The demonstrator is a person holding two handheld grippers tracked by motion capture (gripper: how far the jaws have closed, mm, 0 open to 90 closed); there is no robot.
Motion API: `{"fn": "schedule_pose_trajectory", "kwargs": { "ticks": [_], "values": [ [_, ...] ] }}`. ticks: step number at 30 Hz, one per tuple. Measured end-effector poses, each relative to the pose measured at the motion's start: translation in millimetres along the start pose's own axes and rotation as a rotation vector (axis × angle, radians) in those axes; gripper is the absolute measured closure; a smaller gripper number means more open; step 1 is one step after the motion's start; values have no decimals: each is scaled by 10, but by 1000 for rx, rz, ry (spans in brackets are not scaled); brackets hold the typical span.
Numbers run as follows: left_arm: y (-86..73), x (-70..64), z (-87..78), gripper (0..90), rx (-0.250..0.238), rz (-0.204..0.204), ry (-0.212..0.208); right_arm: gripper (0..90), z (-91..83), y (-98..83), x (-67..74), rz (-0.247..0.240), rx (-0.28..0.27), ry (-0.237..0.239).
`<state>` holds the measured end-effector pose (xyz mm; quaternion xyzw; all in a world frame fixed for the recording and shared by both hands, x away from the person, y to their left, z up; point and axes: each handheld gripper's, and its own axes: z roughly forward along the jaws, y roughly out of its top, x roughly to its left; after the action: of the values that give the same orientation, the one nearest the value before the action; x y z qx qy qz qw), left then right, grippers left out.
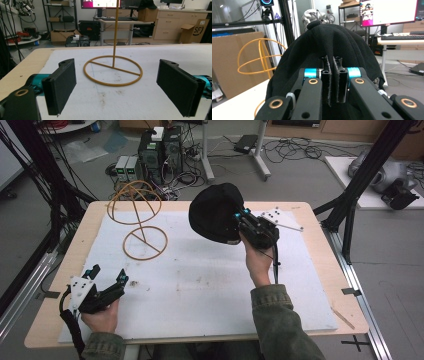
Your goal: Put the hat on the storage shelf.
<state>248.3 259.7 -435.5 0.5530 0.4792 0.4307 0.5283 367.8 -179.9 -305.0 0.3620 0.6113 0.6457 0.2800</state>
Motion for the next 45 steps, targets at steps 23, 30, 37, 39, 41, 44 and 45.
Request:
{"fn": "schedule_pose_trajectory", "kwargs": {
  "ticks": [23, 30, 37, 39, 41, 44, 45],
  "values": [
    [-20, 36, 30, 163, 14, -15, -12, 871, 482, 162, 188, 90, -33, 99],
    [-29, 53, 47, 163, 16, -29, -16, 870, 643, 236, 298, 76, -38, 128],
    [-30, 40, 55, 163, 18, -23, -22, 870, 793, 294, 387, 51, -19, 155],
    [-31, 38, 56, 163, 21, -18, -22, 870, 843, 317, 412, 53, -22, 159],
    [-30, 30, 55, 163, 21, -21, -23, 870, 889, 348, 438, 61, -34, 162],
    [-28, 24, 54, 163, 17, -18, -21, 870, 986, 419, 485, 79, -49, 172],
    [-28, 24, 54, 163, 17, -18, -21, 870, 986, 419, 485, 79, -49, 172]
  ]
}}
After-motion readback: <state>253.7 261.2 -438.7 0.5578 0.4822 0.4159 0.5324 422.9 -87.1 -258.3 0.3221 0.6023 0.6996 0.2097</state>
